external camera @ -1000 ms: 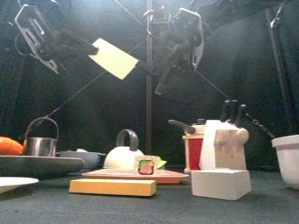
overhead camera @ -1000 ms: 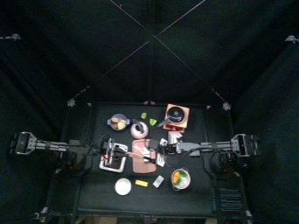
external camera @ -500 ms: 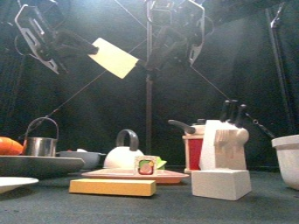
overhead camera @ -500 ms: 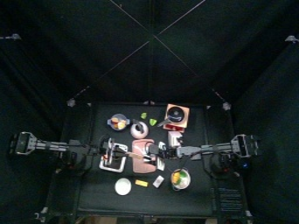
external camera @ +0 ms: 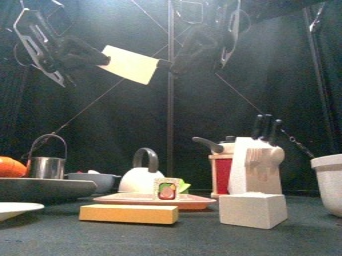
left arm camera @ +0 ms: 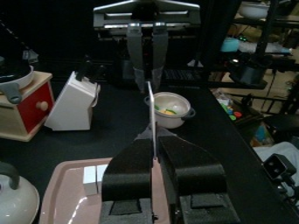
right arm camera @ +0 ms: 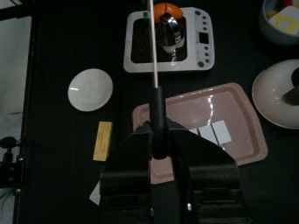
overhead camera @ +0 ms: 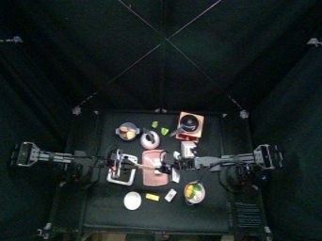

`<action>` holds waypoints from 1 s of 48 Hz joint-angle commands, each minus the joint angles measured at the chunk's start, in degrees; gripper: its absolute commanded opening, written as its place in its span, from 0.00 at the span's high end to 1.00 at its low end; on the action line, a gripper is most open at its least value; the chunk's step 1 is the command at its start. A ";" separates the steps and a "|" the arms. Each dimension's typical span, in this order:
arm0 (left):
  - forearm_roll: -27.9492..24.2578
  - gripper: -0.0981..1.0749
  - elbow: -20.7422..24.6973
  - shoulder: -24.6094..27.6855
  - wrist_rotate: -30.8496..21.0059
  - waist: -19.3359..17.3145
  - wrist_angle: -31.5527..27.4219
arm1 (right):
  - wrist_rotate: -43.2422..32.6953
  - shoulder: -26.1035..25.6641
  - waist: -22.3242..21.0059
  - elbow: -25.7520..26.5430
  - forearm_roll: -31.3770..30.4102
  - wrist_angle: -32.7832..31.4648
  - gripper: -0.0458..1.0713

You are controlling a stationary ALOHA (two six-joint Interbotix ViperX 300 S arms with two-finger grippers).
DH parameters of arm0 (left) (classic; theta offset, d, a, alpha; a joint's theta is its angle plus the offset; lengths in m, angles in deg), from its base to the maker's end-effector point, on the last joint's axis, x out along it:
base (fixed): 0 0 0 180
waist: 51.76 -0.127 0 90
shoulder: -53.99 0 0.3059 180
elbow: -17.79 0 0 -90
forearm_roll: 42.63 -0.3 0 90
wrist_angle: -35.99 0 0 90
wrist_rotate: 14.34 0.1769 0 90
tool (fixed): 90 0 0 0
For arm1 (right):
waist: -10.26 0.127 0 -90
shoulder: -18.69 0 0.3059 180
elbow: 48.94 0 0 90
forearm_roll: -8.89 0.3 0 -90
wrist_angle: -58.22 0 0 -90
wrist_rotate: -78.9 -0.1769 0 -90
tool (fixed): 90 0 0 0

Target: Grab cleaver with both hands

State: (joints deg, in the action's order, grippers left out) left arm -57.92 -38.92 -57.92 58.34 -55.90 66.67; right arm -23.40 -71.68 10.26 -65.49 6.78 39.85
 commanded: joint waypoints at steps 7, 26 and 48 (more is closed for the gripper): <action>0.70 0.57 -0.18 0.00 -0.18 0.62 -4.31 | 0.00 -3.08 -0.62 -1.49 0.53 2.64 0.68; 2.81 0.57 -0.35 -0.09 0.18 2.02 -11.07 | 0.00 -2.72 -1.14 -2.64 0.09 3.34 0.68; 1.85 0.58 -1.23 0.00 0.26 2.29 -11.78 | 0.18 -2.90 -2.11 -3.60 0.00 3.34 0.68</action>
State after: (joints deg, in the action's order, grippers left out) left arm -55.64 -38.48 -57.83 58.52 -53.70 56.03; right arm -23.40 -72.03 8.68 -69.00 6.87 43.63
